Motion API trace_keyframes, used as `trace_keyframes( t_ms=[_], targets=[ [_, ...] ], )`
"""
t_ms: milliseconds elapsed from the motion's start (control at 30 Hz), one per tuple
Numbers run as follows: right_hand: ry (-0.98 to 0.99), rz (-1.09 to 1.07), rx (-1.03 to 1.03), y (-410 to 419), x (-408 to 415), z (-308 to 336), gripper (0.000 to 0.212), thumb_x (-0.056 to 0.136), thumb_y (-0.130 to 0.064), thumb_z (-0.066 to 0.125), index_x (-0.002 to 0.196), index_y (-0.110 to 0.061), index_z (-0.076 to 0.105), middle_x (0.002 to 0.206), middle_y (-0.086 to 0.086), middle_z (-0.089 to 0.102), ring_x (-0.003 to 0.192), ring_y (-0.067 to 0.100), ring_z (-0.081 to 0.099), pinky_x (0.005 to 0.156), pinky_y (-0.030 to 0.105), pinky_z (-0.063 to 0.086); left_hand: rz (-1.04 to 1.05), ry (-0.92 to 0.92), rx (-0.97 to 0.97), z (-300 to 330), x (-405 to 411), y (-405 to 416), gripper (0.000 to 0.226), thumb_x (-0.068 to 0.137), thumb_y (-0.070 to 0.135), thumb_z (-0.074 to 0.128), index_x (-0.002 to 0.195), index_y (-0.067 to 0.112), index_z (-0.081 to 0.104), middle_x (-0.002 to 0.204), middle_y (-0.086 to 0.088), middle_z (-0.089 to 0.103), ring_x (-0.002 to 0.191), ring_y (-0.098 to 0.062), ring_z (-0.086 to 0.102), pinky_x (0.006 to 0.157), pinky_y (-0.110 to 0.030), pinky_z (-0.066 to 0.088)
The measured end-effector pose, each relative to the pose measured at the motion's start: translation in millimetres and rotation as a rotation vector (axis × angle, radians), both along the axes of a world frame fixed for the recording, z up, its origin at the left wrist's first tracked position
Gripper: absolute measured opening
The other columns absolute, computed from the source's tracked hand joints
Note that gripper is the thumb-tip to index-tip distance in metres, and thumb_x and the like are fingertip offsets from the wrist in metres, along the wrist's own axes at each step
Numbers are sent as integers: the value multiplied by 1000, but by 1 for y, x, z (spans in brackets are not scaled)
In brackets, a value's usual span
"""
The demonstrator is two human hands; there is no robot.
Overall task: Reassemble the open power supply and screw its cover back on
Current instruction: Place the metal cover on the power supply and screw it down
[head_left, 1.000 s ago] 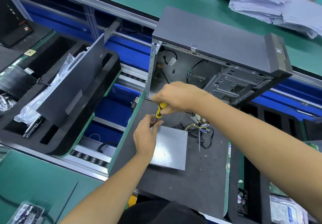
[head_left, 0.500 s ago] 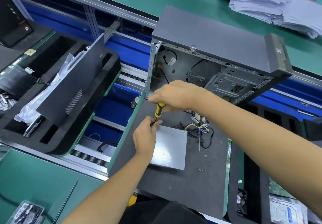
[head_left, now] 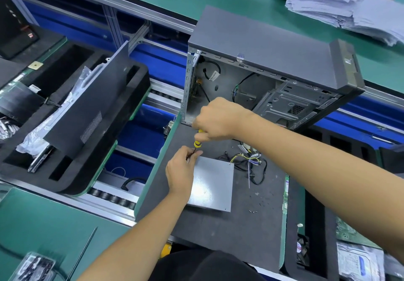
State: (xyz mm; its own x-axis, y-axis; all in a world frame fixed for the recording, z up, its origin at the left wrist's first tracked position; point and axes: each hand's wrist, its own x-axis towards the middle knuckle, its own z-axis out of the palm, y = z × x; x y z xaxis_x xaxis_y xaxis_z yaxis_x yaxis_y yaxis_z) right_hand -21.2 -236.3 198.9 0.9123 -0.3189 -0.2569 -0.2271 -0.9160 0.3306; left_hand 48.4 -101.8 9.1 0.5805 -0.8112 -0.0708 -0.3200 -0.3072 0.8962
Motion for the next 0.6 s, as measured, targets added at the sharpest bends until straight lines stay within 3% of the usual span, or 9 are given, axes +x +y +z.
trace_keyframes(
  t_ms=[33, 100, 167, 233, 333, 400, 500, 600],
  targets=[
    [-6, -25, 4, 2, -1, -3, 30, 93, -43, 45, 79, -16, 44, 66, 8, 53, 48, 25, 35, 47, 30, 16, 0, -4, -5, 0, 0, 0, 25, 91, 34, 77, 78, 24, 59, 72, 11, 67, 69, -17, 64, 63, -48, 54],
    [-20, -27, 103, 2, -5, -7, 25, 89, -42, 51, 102, -21, 47, 73, 4, 55, 53, 26, 42, 47, 29, 18, -3, -7, -10, -2, 1, -1, 26, 92, 33, 76, 77, 23, 58, 71, 10, 67, 68, -18, 63, 62, -49, 54],
    [-17, 79, 149, -1, -7, -4, 30, 86, -30, 58, 111, -24, 42, 79, -5, 47, 48, 15, 32, 46, 28, 15, -10, -36, -14, -1, 1, -1, 26, 92, 35, 75, 78, 21, 58, 72, 10, 68, 67, -18, 63, 62, -48, 54],
    [9, 138, 132, -4, -7, 1, 22, 90, -26, 59, 105, -25, 43, 75, -1, 47, 48, 13, 22, 47, 28, 10, -14, -60, -21, -2, 1, 0, 24, 92, 37, 75, 80, 22, 60, 72, 12, 68, 67, -15, 63, 61, -46, 54],
    [25, 25, 43, -3, -5, 1, 22, 95, -41, 51, 92, -20, 46, 58, 1, 34, 46, 18, 24, 47, 29, 13, -8, -13, -25, -3, 0, 0, 20, 91, 35, 77, 80, 27, 62, 71, 15, 66, 69, -12, 63, 62, -44, 54],
    [9, -10, 42, -2, -6, -3, 26, 95, -45, 47, 93, -20, 40, 59, 2, 34, 47, 19, 29, 47, 30, 16, -8, -2, -31, -3, 0, -1, 21, 91, 32, 78, 79, 25, 62, 72, 12, 66, 70, -15, 64, 63, -46, 54],
    [-9, 74, 136, -2, -7, -2, 27, 91, -34, 53, 105, -29, 32, 72, -3, 39, 55, 27, 39, 50, 31, 26, -15, -23, -57, -4, 0, -1, 22, 92, 29, 77, 79, 20, 62, 73, 9, 68, 70, -19, 65, 64, -46, 54],
    [13, 132, 116, -5, -5, 1, 24, 92, -29, 55, 97, -28, 32, 64, -4, 30, 55, 29, 36, 49, 30, 19, -14, -16, -52, -1, -1, -1, 14, 91, 30, 78, 86, 23, 67, 78, 13, 71, 75, -11, 67, 68, -37, 56]
  ],
)
